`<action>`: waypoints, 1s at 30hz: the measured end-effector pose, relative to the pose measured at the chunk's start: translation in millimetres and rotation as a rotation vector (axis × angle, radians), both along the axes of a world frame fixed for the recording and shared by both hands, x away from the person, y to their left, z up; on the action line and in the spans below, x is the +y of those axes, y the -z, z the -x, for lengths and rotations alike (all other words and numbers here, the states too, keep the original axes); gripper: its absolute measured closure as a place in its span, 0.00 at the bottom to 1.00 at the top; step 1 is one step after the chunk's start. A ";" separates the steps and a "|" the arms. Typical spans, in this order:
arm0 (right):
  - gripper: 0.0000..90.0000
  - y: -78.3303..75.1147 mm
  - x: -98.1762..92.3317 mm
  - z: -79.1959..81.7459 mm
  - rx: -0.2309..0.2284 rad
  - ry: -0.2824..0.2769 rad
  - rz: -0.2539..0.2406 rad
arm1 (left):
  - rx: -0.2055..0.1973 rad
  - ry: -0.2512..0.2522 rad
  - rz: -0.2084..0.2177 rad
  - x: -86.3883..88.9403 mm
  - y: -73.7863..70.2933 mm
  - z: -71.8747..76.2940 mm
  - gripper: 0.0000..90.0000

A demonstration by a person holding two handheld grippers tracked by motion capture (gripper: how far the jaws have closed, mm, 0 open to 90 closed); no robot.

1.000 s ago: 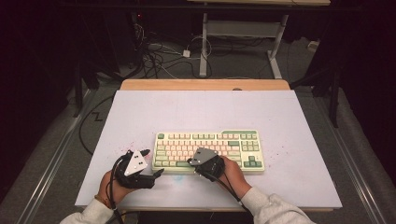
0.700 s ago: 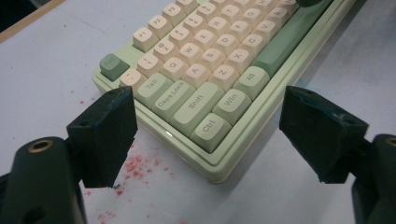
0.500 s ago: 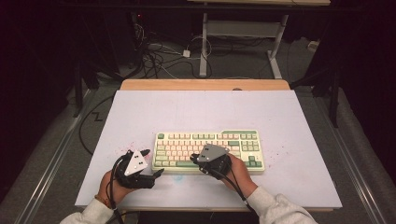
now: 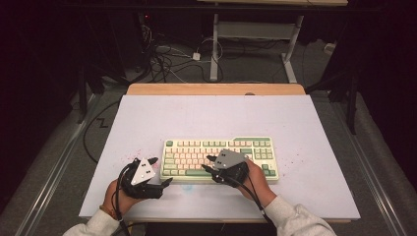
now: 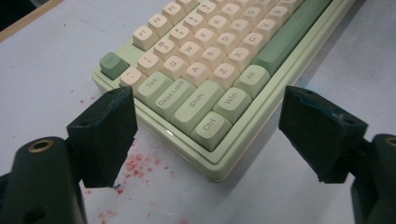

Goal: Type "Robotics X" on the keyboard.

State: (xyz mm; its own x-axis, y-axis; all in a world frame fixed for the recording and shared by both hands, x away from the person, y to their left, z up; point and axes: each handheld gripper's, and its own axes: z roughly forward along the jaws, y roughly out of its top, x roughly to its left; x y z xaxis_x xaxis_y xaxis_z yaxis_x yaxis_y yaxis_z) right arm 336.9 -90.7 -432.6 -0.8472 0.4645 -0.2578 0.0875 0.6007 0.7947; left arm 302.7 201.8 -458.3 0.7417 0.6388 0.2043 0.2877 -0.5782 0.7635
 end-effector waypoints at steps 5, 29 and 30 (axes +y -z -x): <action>0.59 -2.1 -1.9 1.6 -0.011 0.002 -0.002 | 0.010 -0.001 0.004 -0.3 0.1 0.9 0.21; 0.30 -10.4 -24.3 10.1 -0.062 0.044 -0.050 | -0.005 -0.001 0.004 -0.5 -2.4 1.4 0.21; 0.30 -10.6 -25.9 10.4 -0.064 0.046 -0.050 | -0.007 -0.001 0.005 -0.4 -2.7 1.4 0.21</action>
State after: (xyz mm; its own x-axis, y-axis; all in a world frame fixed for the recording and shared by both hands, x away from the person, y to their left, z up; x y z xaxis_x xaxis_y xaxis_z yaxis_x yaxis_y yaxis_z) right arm 326.5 -116.6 -422.0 -0.8074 0.5163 -0.2856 0.0625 0.5562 0.8287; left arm 301.3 201.4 -455.6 0.7398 0.6405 0.2062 0.2832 -0.5743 0.7681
